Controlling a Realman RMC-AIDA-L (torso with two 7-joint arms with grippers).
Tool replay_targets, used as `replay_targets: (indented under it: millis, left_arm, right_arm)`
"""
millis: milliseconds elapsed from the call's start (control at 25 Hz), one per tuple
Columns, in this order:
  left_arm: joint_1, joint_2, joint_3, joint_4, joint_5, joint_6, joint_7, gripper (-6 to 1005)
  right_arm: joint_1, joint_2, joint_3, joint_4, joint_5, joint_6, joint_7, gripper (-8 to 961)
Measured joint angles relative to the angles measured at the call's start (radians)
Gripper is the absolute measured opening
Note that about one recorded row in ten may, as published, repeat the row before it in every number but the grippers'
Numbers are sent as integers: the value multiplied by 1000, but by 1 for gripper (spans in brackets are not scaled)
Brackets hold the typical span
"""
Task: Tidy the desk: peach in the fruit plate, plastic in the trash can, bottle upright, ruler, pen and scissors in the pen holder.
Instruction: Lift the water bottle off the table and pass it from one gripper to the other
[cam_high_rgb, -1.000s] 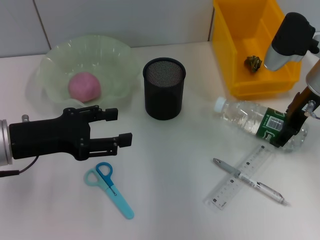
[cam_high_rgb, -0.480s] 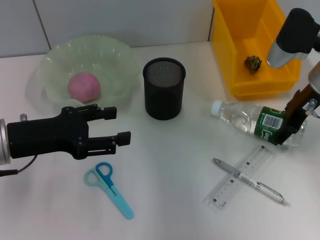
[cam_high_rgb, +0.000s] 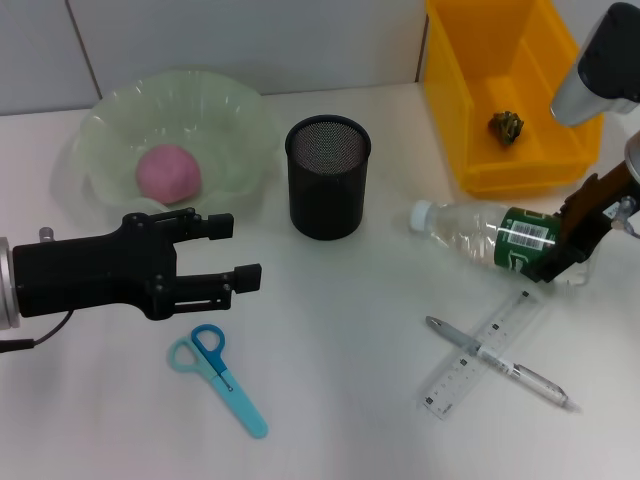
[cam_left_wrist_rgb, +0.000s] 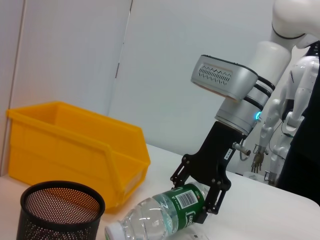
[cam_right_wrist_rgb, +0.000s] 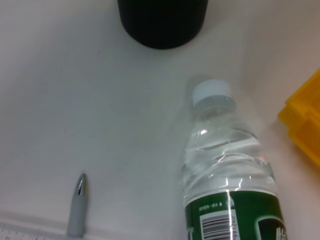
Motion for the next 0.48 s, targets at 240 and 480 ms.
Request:
replay_targets:
  millis: [240, 480]
  left_arm:
    - [0, 1, 0, 2, 0, 5, 0, 797]
    - [0, 1, -2, 2, 0, 9, 0, 797]
  right_arm:
    - [-47, 18, 0, -68, 27, 7, -14, 769]
    - [-90, 22, 0, -135, 81, -3, -20, 769]
